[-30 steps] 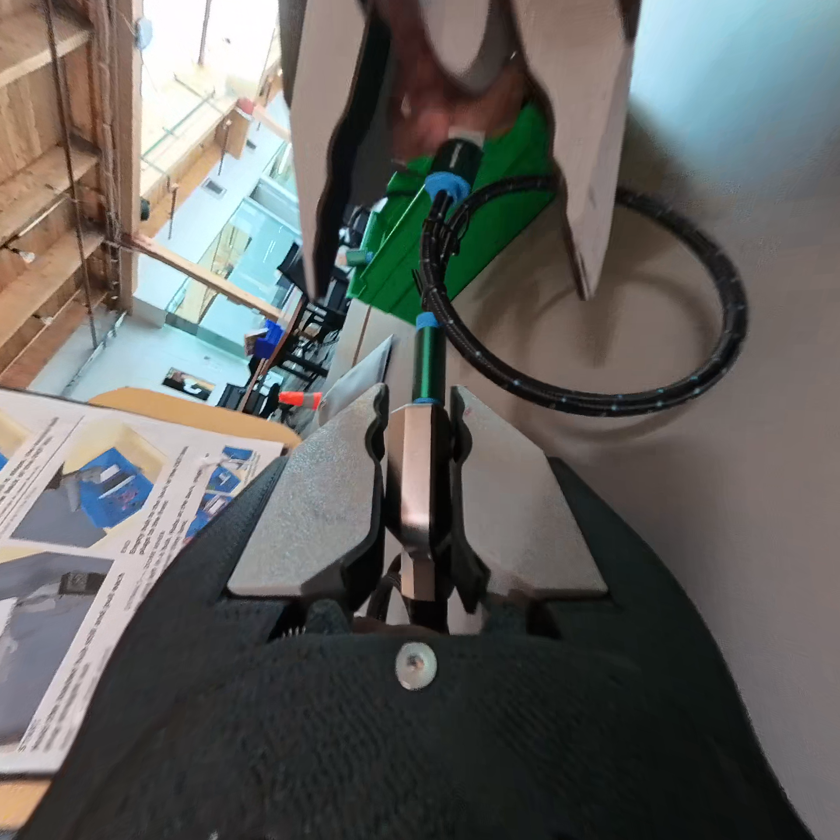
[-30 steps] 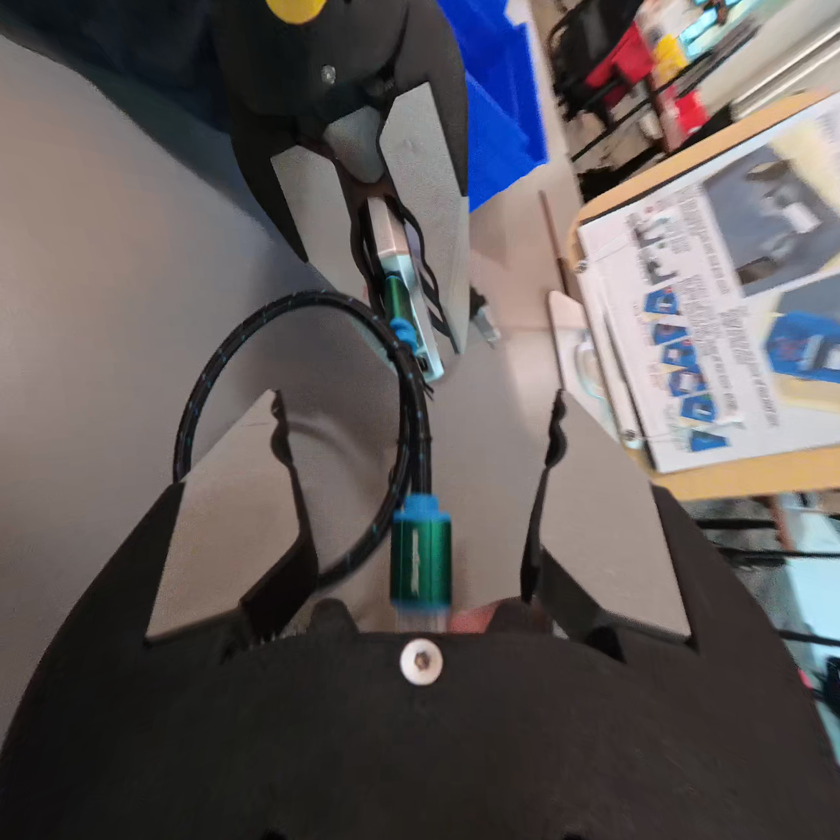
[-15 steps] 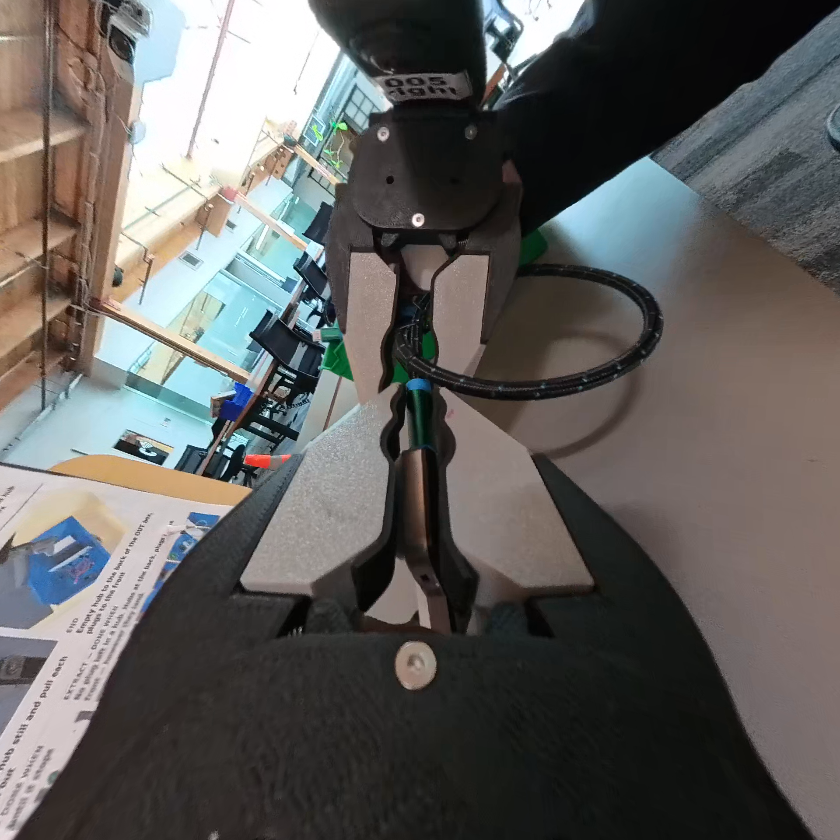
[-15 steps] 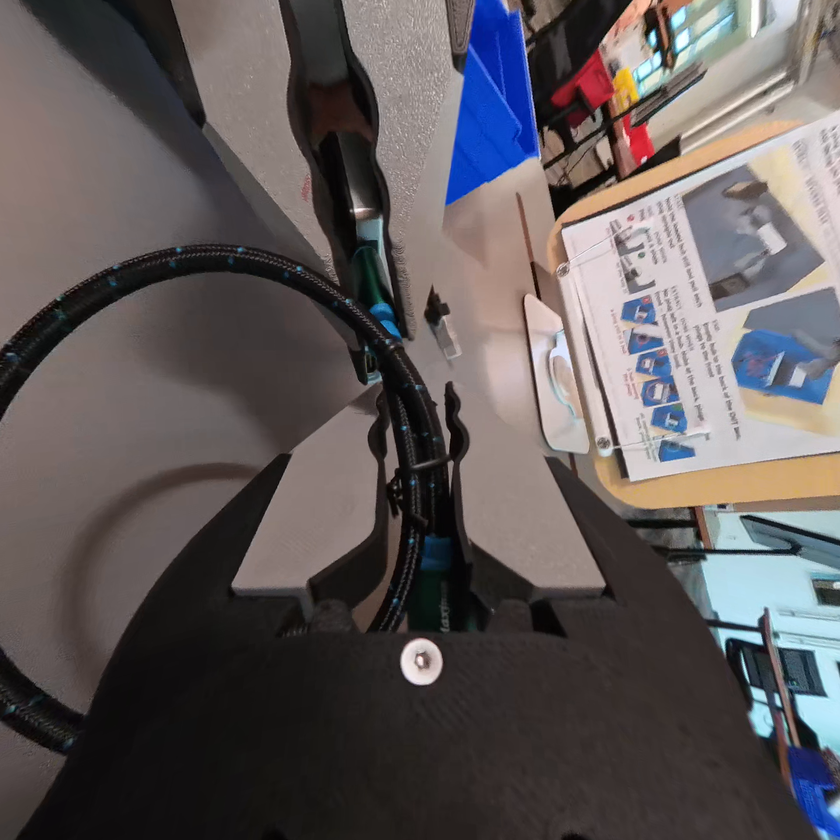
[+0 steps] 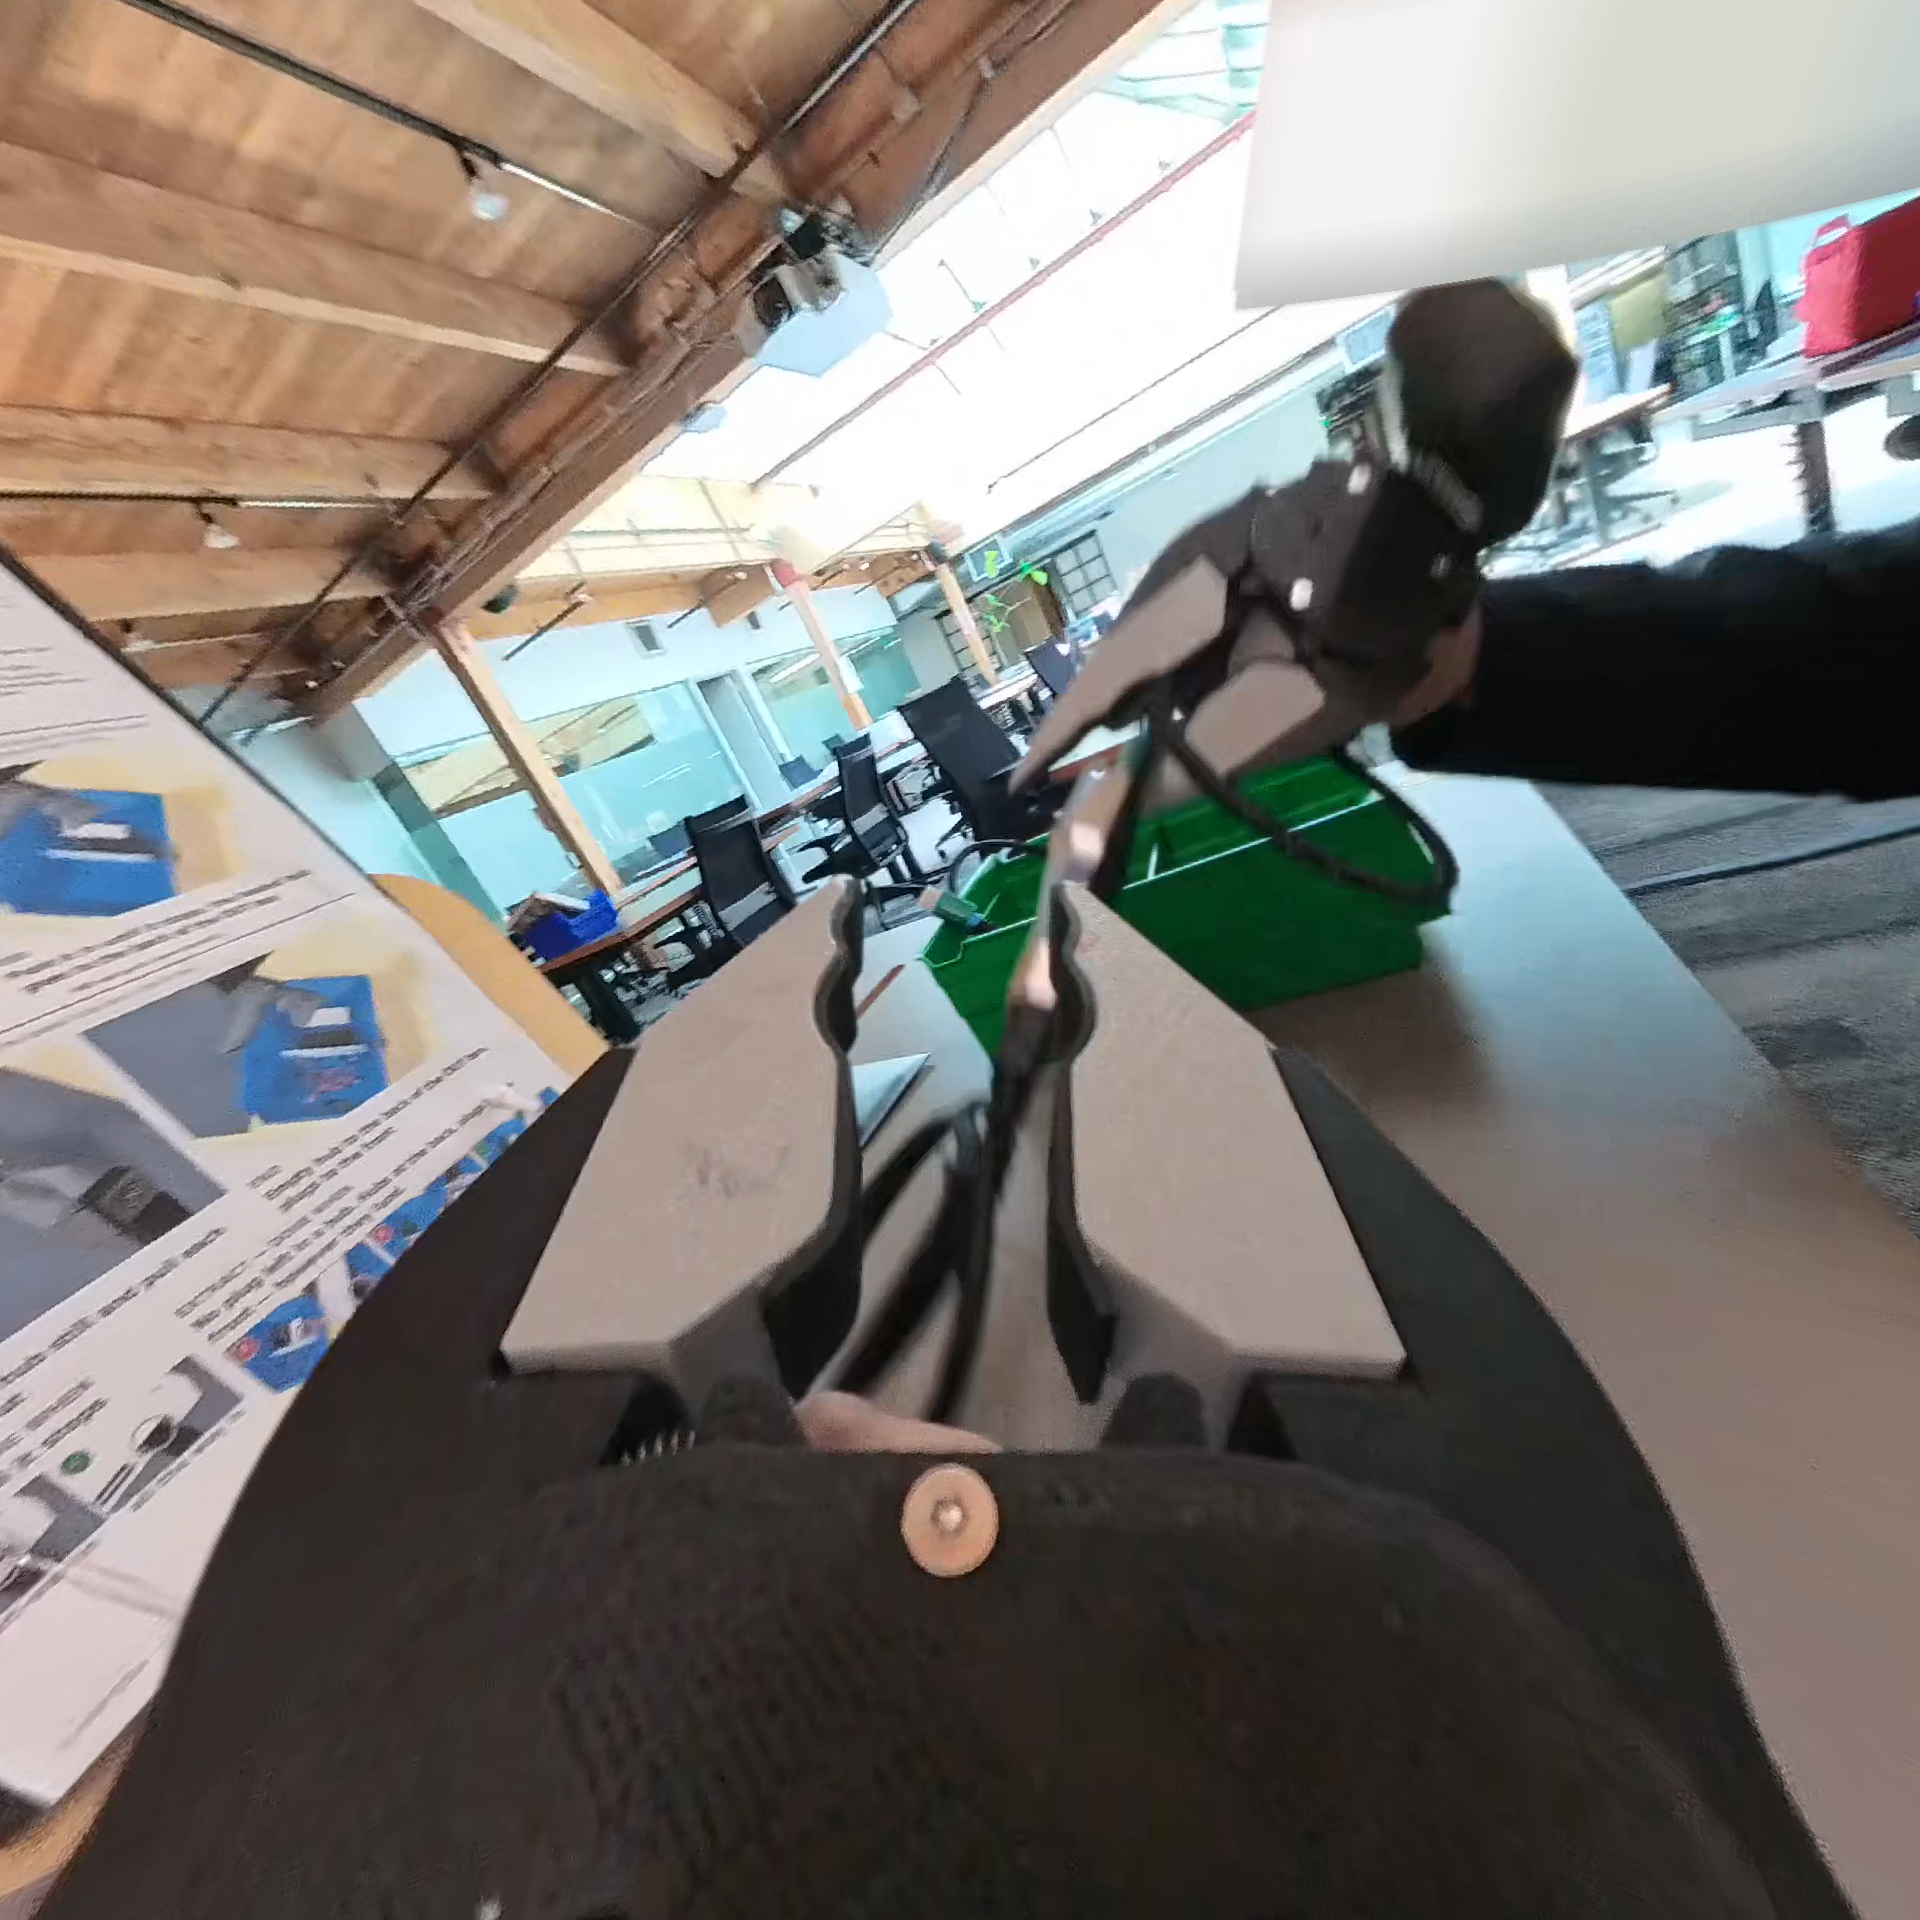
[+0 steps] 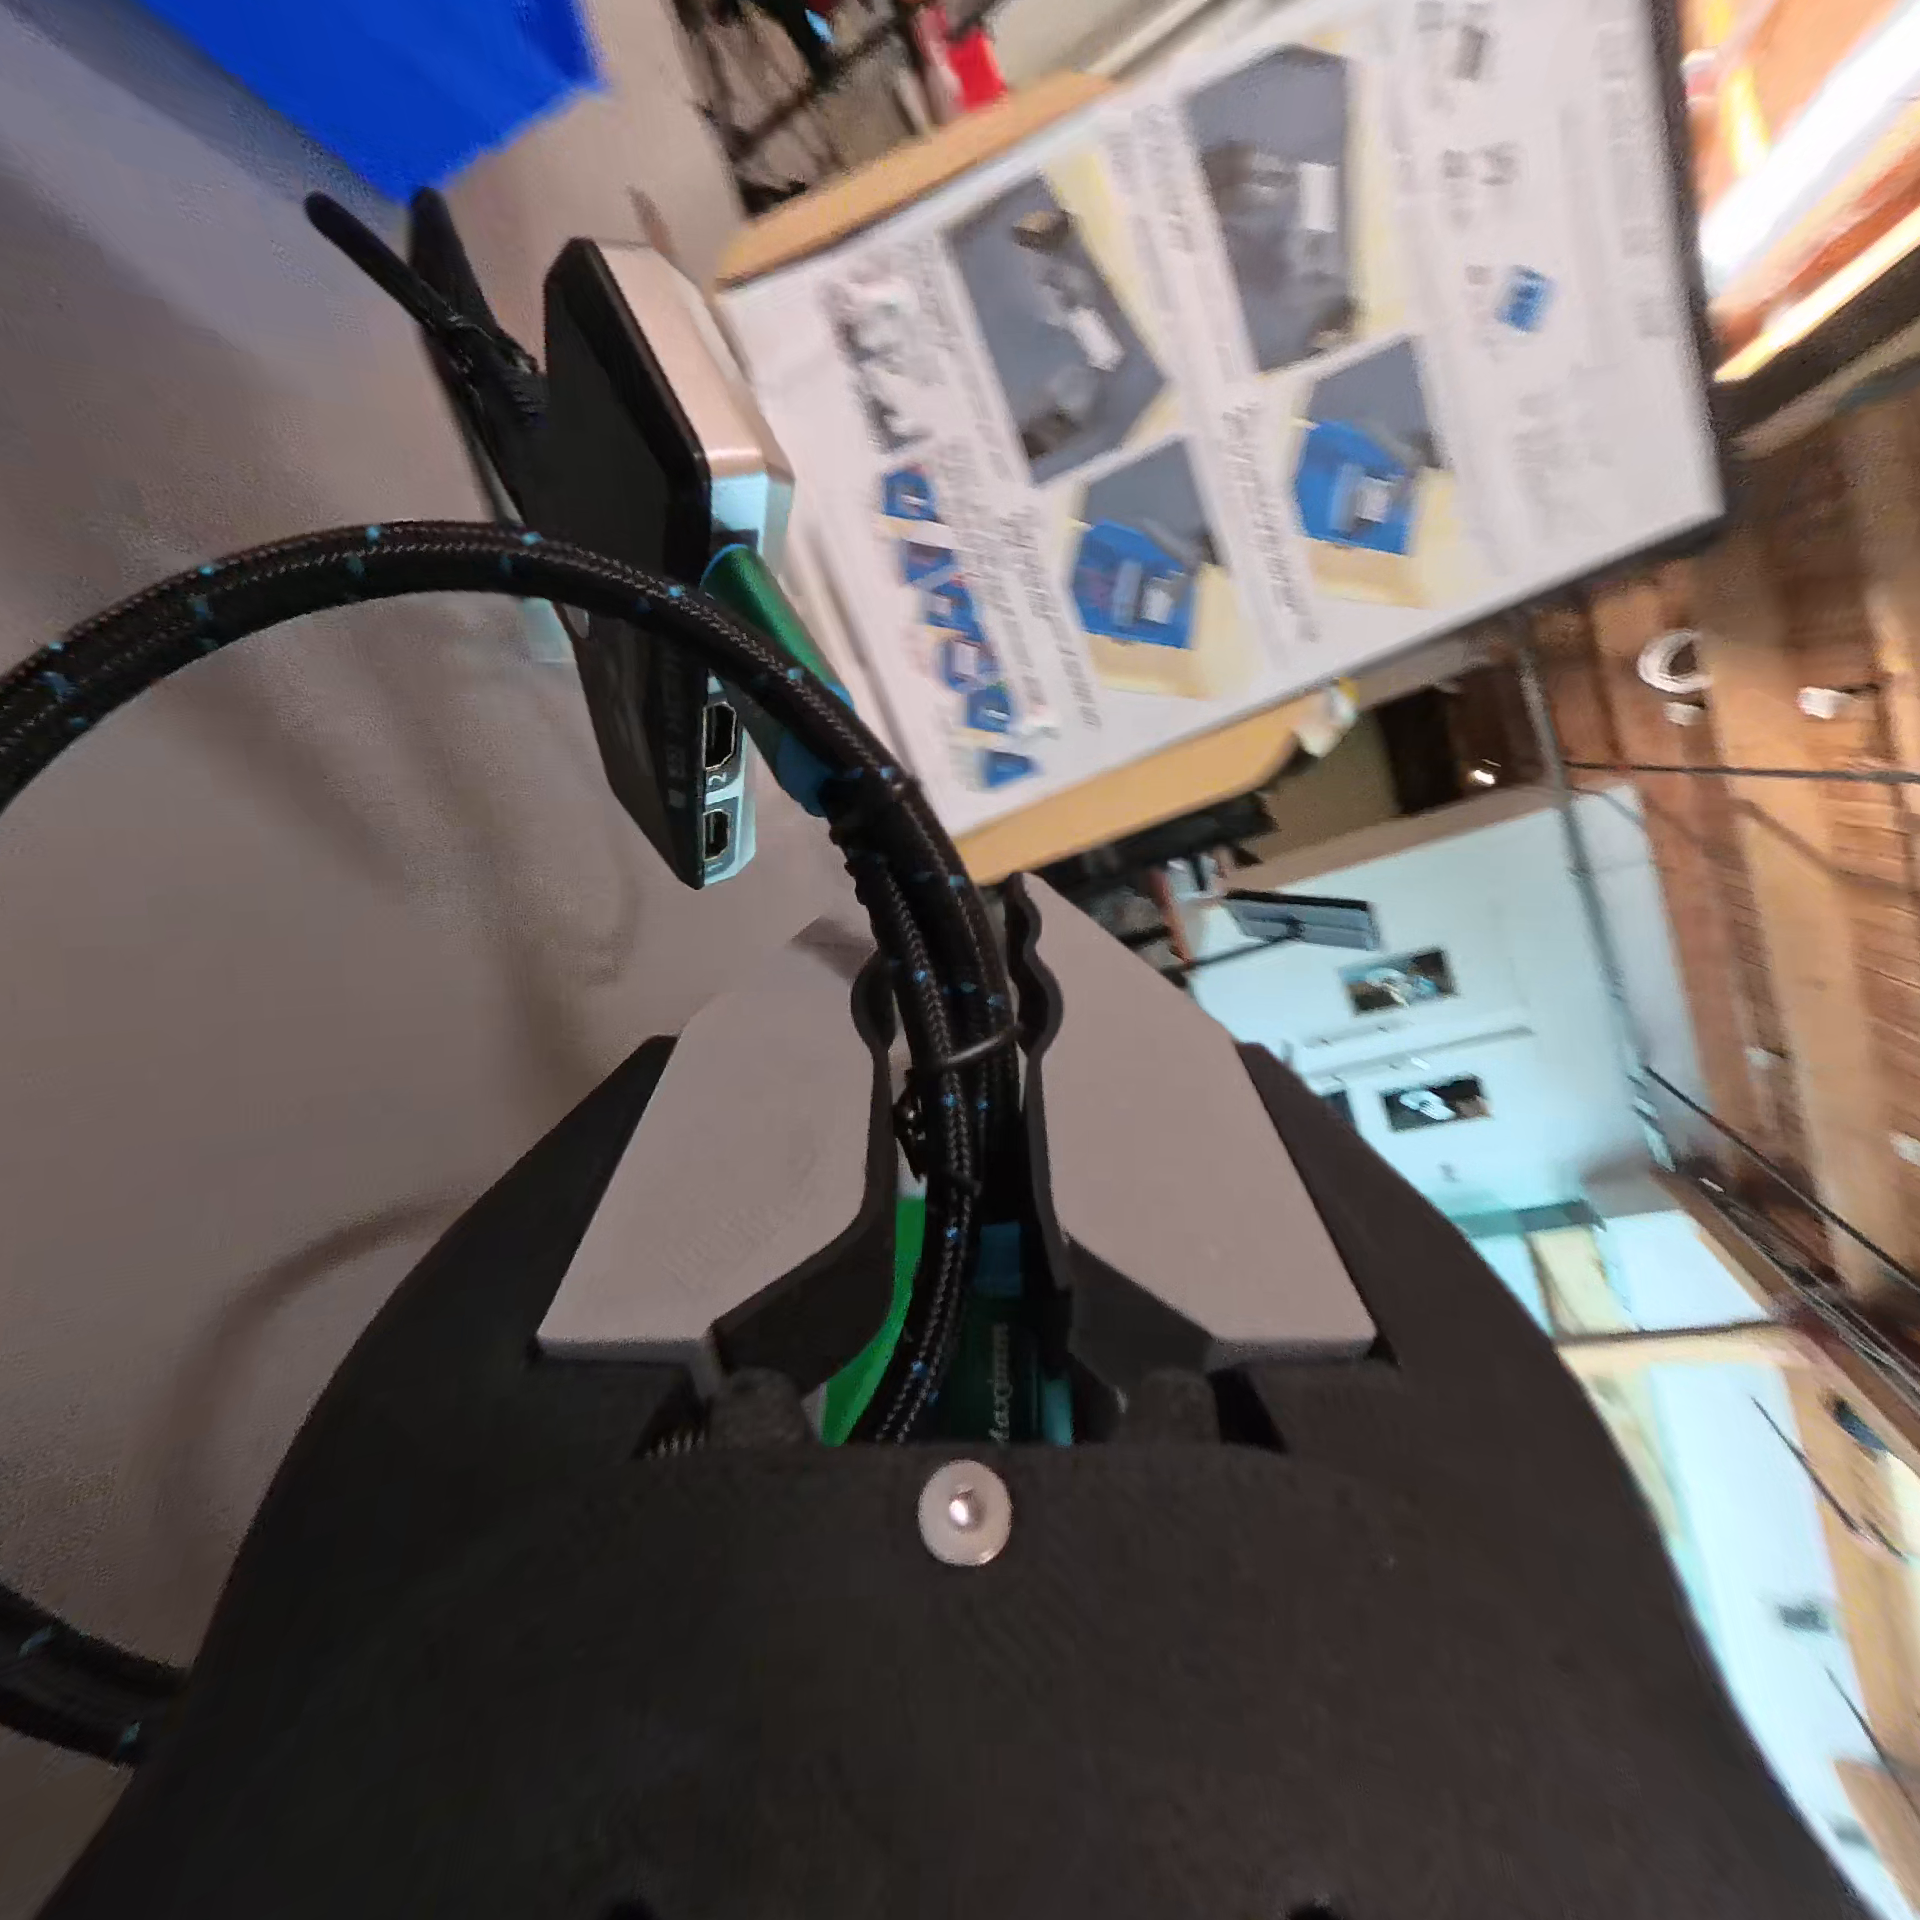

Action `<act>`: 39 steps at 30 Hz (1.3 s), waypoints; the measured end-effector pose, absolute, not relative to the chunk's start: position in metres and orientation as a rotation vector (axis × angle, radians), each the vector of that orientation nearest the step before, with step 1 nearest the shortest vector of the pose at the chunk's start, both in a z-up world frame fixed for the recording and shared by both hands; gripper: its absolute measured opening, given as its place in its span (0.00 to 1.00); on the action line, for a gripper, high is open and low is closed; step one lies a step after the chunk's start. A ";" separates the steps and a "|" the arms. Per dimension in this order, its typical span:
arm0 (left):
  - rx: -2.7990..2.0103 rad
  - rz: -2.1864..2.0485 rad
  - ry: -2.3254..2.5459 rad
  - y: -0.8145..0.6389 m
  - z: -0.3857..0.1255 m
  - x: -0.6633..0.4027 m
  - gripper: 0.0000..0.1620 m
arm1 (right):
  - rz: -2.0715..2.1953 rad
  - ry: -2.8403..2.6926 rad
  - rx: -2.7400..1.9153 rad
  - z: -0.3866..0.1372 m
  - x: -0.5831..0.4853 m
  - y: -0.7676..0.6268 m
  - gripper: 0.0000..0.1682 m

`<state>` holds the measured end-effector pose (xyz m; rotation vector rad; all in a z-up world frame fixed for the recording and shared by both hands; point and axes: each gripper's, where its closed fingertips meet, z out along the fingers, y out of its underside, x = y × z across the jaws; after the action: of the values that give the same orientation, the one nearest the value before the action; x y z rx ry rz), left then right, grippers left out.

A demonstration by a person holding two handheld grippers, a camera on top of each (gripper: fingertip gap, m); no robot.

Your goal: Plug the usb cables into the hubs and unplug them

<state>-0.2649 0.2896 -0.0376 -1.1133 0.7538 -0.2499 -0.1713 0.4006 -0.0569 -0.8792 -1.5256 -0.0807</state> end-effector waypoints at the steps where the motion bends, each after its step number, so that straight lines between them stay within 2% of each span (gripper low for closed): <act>1: -1.123 -0.243 0.743 0.292 -0.038 -0.267 0.20 | -0.123 -1.488 -0.882 -0.037 -0.160 0.409 0.10; 11: -1.180 -0.217 0.700 0.303 -0.042 -0.274 0.17 | -0.582 -1.242 -0.958 0.134 -0.023 0.472 0.09; 15: -1.198 -0.238 0.666 0.307 -0.042 -0.279 0.16 | -0.719 -1.225 -1.042 0.171 0.025 0.483 0.09; 18: -1.217 -0.241 0.665 0.311 -0.047 -0.279 0.15 | -0.796 -1.328 -1.100 0.174 0.047 0.484 0.09; 22: -1.244 -0.245 0.693 0.316 -0.056 -0.270 0.15 | -0.814 -1.538 -1.213 0.163 0.053 0.489 0.09; 27: -1.279 -0.243 0.728 0.321 -0.068 -0.262 0.16 | -0.667 -1.817 -1.511 0.123 0.038 0.518 0.09; 36: -1.307 -0.223 0.752 0.322 -0.076 -0.264 0.16 | -0.247 -1.732 -2.094 -0.026 0.020 0.643 0.09; 39: -1.334 -0.222 0.741 0.326 -0.081 -0.269 0.15 | 0.052 -1.610 -2.236 -0.066 0.017 0.659 0.06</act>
<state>-0.2688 0.3260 -0.0810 -1.3342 0.7407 -0.2221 0.0173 0.6586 -0.0656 -2.2358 -1.6099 0.0518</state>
